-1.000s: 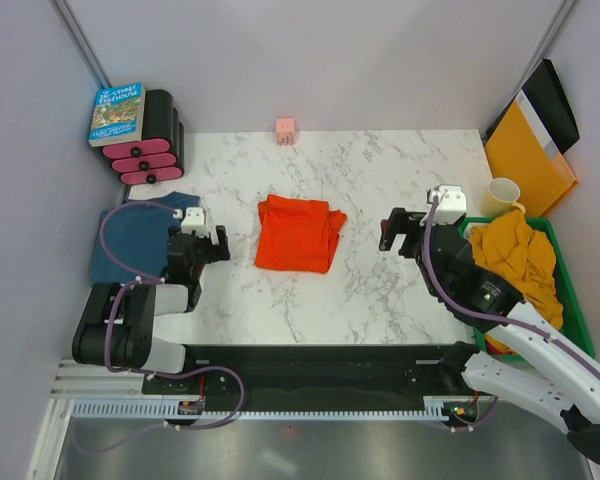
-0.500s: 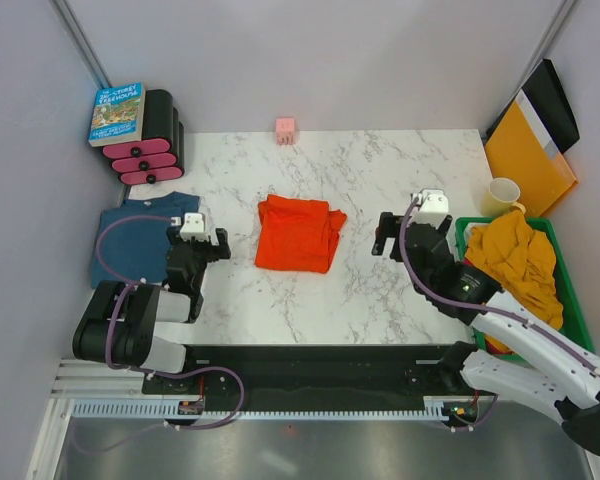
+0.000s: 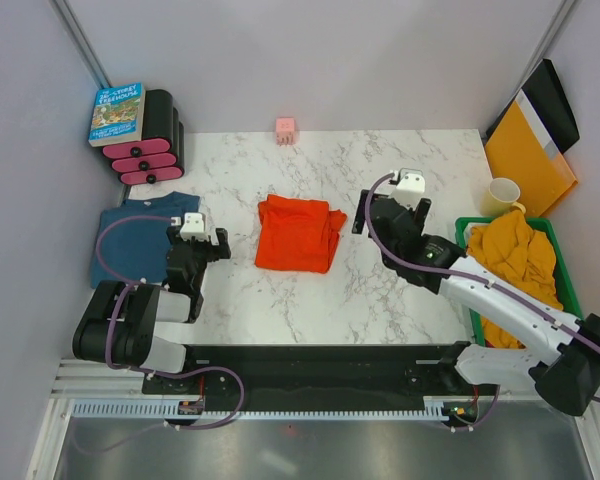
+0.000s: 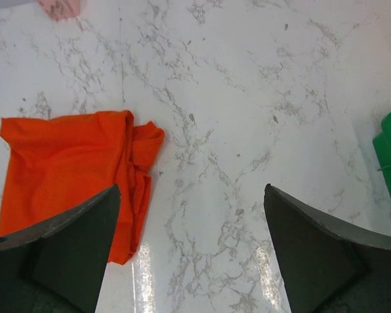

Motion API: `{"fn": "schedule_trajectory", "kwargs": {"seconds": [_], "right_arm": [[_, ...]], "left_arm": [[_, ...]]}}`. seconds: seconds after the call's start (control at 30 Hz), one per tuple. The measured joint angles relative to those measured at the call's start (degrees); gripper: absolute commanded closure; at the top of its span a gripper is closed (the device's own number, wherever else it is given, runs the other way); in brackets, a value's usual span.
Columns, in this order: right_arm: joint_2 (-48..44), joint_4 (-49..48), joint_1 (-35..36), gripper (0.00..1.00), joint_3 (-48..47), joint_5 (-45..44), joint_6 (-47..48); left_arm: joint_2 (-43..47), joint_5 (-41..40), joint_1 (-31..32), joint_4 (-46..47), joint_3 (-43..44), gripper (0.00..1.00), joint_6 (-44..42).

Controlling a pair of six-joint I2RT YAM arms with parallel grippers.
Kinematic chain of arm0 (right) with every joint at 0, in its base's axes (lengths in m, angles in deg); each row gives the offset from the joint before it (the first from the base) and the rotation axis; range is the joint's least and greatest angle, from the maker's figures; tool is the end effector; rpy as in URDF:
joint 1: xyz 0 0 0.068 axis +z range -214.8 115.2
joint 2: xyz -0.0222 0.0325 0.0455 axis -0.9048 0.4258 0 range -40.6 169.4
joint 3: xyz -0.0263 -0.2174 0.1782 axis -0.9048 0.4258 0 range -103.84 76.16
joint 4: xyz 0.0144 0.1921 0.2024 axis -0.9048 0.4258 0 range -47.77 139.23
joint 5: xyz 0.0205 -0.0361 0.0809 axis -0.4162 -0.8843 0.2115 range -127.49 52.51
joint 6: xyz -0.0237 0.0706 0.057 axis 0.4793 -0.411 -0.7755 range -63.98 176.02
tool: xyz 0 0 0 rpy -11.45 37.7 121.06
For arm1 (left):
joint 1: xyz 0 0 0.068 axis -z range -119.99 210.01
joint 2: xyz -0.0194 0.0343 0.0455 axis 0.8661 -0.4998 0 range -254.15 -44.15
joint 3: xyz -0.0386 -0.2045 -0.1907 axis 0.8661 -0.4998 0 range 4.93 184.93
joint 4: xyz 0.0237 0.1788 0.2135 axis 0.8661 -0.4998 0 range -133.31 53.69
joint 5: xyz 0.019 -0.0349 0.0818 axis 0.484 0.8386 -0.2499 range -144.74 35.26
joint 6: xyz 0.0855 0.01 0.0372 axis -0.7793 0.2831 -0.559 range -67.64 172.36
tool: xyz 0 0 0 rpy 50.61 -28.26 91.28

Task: Fold and stack the t-shirts
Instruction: Put the neatly folded tshirt into the corner of the board with the left arm

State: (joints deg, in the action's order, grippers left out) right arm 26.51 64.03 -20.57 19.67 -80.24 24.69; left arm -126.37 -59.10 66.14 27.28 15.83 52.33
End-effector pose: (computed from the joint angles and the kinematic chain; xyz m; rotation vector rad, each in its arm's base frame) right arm 0.2543 0.1674 0.3031 0.1959 1.9660 0.0529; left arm 0.2804 -0.0235 0.1325 0.0350 1.7051 -0.0144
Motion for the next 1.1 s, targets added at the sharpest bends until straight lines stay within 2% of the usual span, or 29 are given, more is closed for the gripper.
{"fn": "schedule_trajectory", "kwargs": {"seconds": [0.27,0.43,0.47,0.53,0.57,0.63,0.7,0.73,0.77,0.8,0.9,1.03,1.07,1.1], "right_arm": [[7.0,9.9,5.8,0.02,-16.0,-9.4,-6.5],[13.4,15.3,9.1,0.02,-18.5,-13.1,-11.0],[14.4,16.0,9.7,0.02,-18.5,-13.6,-11.5],[16.9,16.6,10.7,0.02,-18.5,-14.1,-11.7],[17.9,16.6,10.9,0.02,-18.6,-14.0,-11.5],[20.9,17.1,10.9,0.02,-20.2,-13.4,-11.1],[24.8,17.4,10.9,0.22,-23.2,-12.4,-10.6],[26.2,17.2,10.9,0.56,-24.1,-12.0,-10.2],[27.9,16.4,11.0,0.83,-24.8,-11.3,-9.7],[29.3,15.6,11.1,1.00,-25.2,-10.8,-9.1],[32.2,14.0,11.3,1.00,-25.8,-9.3,-8.1],[36.6,11.6,11.3,1.00,-29.4,-6.3,-6.3],[37.0,11.1,11.3,0.97,-29.9,-5.8,-5.9],[37.2,10.2,11.3,0.79,-30.1,-5.0,-5.3]], "left_arm": [[0.0,0.6,-0.2,-0.2,0.1,0.00,0.0],[2.6,7.7,-3.3,-4.7,1.4,0.00,-0.4],[4.1,8.8,-3.7,-9.2,2.9,0.00,-0.5],[4.1,11.3,-4.1,-25.8,13.2,0.00,-1.5],[2.9,12.3,-4.1,-33.9,19.4,0.00,-2.1],[-3.7,13.7,-4.1,-51.9,37.8,0.00,-2.5],[-9.5,13.7,-4.1,-64.4,52.6,0.00,-2.3],[-11.2,13.4,-3.7,-69.6,57.7,0.00,-2.1],[-12.6,12.9,-3.5,-76.0,61.9,0.00,-2.0],[-13.6,12.9,-3.2,-81.1,64.3,0.00,-2.0],[-16.5,13.5,-2.1,-93.8,67.3,0.00,-2.1],[-17.4,13.5,-2.3,-104.5,65.0,0.00,-2.6],[-17.4,13.6,-2.6,-105.8,64.8,0.00,-2.6],[-17.4,13.7,-3.0,-107.0,64.7,0.00,-2.8]]}}
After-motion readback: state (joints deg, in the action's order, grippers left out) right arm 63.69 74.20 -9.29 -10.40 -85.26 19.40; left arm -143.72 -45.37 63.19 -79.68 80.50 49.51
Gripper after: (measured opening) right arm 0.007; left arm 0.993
